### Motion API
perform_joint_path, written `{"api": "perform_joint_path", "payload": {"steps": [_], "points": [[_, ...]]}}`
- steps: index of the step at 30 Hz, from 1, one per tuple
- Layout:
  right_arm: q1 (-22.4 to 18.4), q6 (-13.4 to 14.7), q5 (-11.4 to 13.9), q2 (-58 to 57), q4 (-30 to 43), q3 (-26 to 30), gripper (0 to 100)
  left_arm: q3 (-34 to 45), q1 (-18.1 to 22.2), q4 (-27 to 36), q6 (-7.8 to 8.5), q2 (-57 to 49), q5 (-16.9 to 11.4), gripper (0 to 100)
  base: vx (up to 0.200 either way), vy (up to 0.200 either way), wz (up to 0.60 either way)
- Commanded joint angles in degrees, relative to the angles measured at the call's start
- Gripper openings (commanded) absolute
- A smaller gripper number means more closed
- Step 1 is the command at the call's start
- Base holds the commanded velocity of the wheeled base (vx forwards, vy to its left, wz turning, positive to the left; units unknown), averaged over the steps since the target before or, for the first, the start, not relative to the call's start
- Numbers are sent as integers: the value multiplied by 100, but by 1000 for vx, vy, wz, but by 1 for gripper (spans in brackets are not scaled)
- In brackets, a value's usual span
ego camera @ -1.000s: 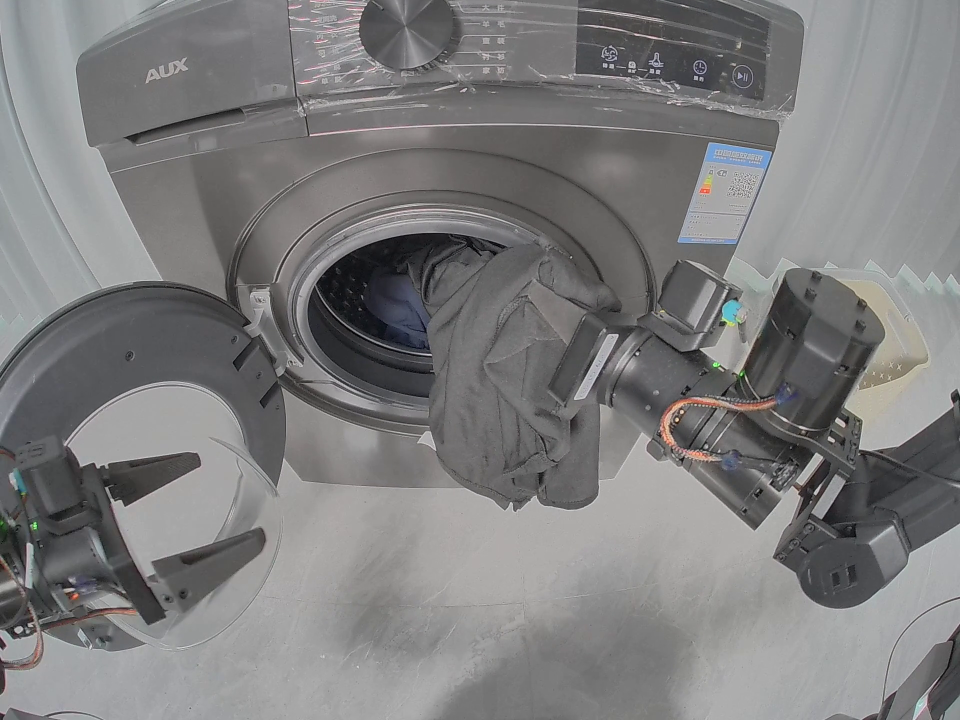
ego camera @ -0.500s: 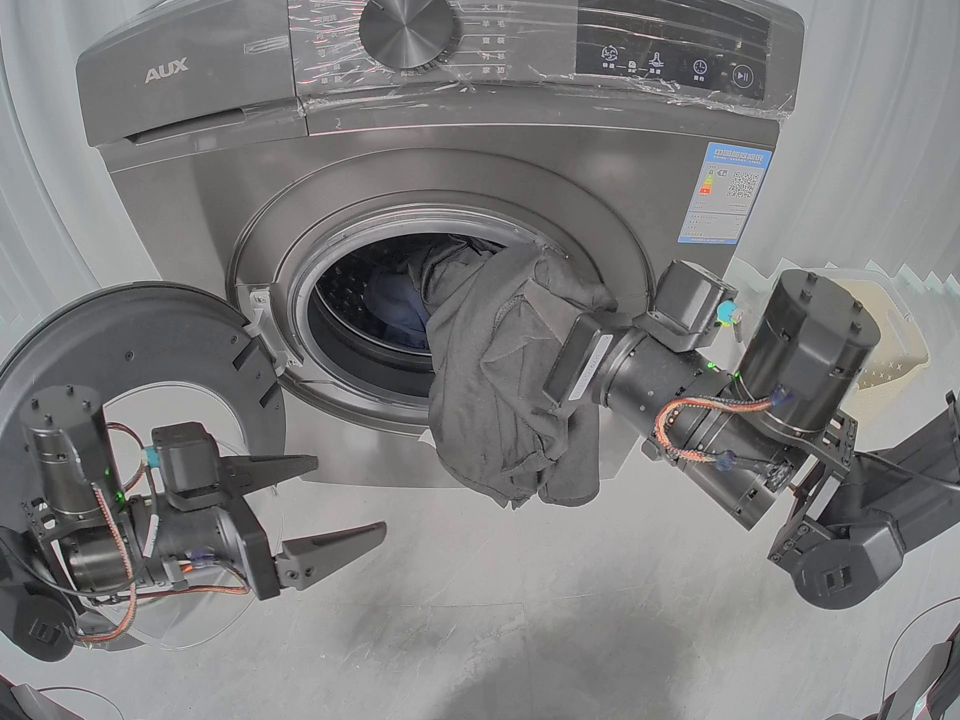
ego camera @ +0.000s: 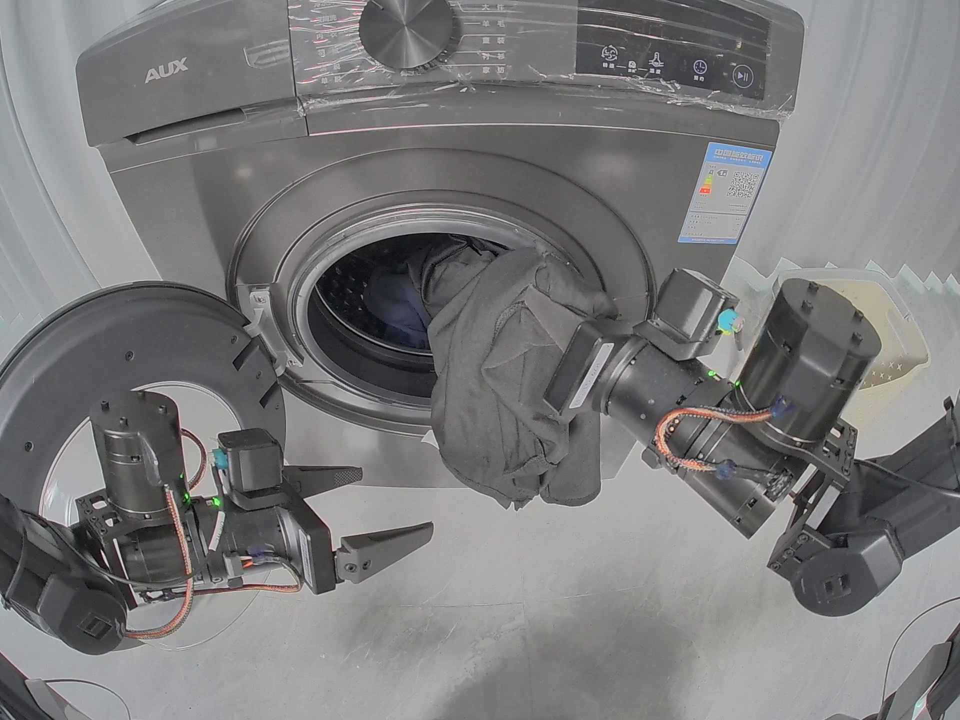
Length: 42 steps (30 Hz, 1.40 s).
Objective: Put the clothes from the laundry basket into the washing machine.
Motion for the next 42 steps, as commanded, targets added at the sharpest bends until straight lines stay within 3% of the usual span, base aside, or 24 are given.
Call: {"api": "perform_joint_path", "payload": {"steps": [1,12,19,30,42], "points": [[44,12,10,-7,-99,117,0,-71,-5,-16,0,165,-1,100,0,0,0],[53,21,27,46,-231,222,0,-273,4,-42,-26,-28,-1,100,0,0,0],[44,21,1,107,-231,222,0,-167,-119,-51,-167,297,-54,100,0,0,0],[62,-32,10,274,-239,99,0,-132,-251,-1009,-237,1097,43,100,0,0,0],[211,-40,1,406,-239,-59,0,-282,-278,-1062,-219,1554,60,100,0,0,0]]}}
